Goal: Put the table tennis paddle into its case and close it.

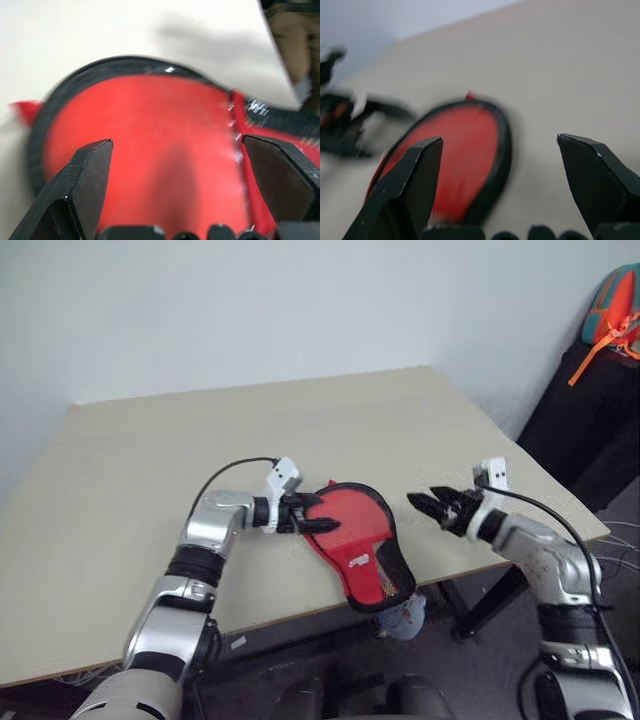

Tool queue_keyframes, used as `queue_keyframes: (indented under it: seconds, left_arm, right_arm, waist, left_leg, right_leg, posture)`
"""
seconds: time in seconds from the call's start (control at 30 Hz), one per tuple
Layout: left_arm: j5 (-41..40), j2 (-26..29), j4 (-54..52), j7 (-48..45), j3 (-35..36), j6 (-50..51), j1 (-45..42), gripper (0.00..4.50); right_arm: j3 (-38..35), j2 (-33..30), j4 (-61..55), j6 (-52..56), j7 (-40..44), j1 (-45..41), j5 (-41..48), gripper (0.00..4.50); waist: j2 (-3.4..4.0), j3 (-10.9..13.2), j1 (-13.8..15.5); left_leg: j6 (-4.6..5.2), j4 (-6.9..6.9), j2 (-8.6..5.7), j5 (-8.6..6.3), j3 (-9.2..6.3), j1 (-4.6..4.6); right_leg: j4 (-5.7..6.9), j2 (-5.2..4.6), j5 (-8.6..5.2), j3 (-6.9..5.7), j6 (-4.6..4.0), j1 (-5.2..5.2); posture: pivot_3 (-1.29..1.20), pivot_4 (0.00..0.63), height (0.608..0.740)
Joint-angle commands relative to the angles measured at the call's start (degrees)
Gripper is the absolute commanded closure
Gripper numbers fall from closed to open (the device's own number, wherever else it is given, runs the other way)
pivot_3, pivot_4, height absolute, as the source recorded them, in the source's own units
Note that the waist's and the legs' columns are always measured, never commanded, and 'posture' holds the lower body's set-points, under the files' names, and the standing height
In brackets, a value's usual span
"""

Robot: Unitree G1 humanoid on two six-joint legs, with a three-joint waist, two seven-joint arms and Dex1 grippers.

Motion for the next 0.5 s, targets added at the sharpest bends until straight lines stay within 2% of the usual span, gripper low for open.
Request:
queue_keyframes:
  seconds: [0.03, 0.23, 0.5]
  left_arm:
    - [1.21, 3.5, 3.43, -0.53, 1.93, -5.61, -2.48, 0.0]
    - [4.57, 6.87, 12.83, -0.67, 0.56, -12.57, -2.97, 0.0]
    - [7.47, 3.67, 13.2, 0.16, -1.24, -12.57, -1.69, 0.0]
  right_arm:
    - [1.18, -3.91, -4.26, -3.17, 3.02, 1.39, -1.45, 0.53]
    - [3.2, -9.33, -6.68, -7.52, 8.72, 4.92, -2.41, 0.53]
    - [2.45, -6.66, -1.83, -9.56, 2.8, 3.05, -5.58, 0.53]
  waist:
    - [-0.05, 0.03, 0.06]
    - [-0.3, 0.18, 0.36]
    - [-0.57, 0.31, 1.83]
  left_leg:
    - [0.0, 0.0, 0.03, 0.0, 0.01, 0.01]
    - [0.0, 0.02, 0.02, 0.0, -0.03, -0.01]
    - [0.06, 0.24, 0.01, -0.05, -0.06, -0.02]
  right_leg:
    - [0.0, 0.0, 0.0, 0.0, -0.02, -0.01]
    - [-0.02, -0.06, -0.03, -0.06, -0.14, -0.02]
    - [-0.01, -0.3, 0.02, -0.2, -0.23, -0.1]
  posture:
    - [0.0, 0.0, 0.74]
    - [0.0, 0.0, 0.74]
    - [0.0, 0.0, 0.74]
